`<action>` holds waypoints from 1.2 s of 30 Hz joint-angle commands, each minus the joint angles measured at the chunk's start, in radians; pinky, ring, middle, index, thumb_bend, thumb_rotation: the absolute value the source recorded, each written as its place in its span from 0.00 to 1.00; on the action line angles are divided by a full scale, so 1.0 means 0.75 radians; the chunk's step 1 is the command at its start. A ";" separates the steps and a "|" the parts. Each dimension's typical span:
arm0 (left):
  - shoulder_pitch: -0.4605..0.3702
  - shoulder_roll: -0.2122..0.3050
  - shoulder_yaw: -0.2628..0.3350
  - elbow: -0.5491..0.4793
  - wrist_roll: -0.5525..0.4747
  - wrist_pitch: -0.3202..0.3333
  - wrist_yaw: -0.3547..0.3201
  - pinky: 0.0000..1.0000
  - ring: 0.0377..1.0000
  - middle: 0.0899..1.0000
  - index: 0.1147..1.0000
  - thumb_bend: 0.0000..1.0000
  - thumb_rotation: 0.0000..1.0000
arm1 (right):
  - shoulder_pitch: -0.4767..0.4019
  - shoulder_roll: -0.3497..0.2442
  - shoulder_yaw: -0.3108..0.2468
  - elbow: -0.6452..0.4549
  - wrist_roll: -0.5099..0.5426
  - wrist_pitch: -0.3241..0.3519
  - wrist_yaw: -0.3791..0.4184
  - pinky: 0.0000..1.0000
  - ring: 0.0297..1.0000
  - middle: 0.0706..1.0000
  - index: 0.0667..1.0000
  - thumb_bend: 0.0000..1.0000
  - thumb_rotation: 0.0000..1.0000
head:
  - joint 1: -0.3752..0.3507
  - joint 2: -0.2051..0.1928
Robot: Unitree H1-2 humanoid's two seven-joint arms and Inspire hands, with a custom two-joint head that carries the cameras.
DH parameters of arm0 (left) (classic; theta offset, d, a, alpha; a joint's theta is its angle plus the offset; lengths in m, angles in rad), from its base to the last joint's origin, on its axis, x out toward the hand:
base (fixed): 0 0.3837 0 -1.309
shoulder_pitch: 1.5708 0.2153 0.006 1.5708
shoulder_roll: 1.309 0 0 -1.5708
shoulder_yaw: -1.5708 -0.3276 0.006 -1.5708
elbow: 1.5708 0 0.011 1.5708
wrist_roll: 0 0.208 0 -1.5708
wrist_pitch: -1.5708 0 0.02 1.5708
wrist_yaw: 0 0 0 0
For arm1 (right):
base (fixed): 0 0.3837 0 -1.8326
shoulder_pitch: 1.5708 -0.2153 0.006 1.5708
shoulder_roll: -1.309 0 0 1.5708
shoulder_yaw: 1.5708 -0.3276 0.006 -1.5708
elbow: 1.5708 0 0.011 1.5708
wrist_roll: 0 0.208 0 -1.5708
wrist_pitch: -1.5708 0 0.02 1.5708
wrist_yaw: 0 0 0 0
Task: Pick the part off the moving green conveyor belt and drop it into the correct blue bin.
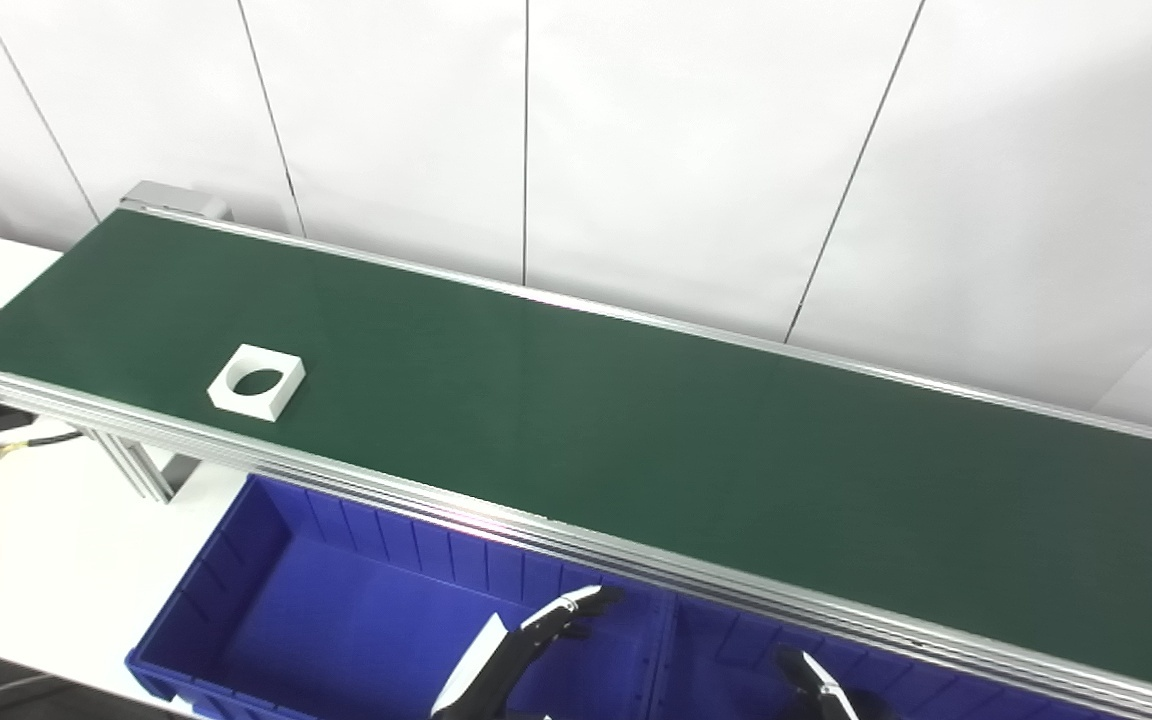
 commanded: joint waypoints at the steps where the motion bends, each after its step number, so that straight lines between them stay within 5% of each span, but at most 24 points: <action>1: -0.029 0.011 -0.010 -0.011 0.010 -0.041 0.030 0.80 0.86 0.88 0.81 0.73 0.49 | -0.011 -0.006 0.009 -0.021 0.021 -0.069 -0.018 0.84 0.85 0.82 0.82 0.61 0.64 | 0.003 0.000; 16: -0.036 0.035 -0.016 -0.063 0.012 -0.041 0.061 0.80 0.86 0.88 0.82 0.74 0.47 | -0.016 -0.009 0.018 -0.024 0.019 -0.069 -0.036 0.83 0.84 0.81 0.81 0.59 0.62 | -0.026 0.007; 28: -0.048 0.061 0.164 -0.220 0.019 -0.041 0.061 0.84 0.87 0.86 0.81 0.78 0.52 | -0.024 -0.011 0.009 -0.015 0.057 -0.069 -0.023 0.83 0.84 0.82 0.82 0.67 0.65 | -0.036 0.006; 36: -0.103 0.113 0.278 -0.287 -0.009 -0.040 -0.081 0.84 0.89 0.90 0.85 0.74 0.59 | -0.040 -0.020 0.018 -0.010 0.047 -0.069 -0.027 0.82 0.84 0.82 0.81 0.65 0.63 | -0.046 0.010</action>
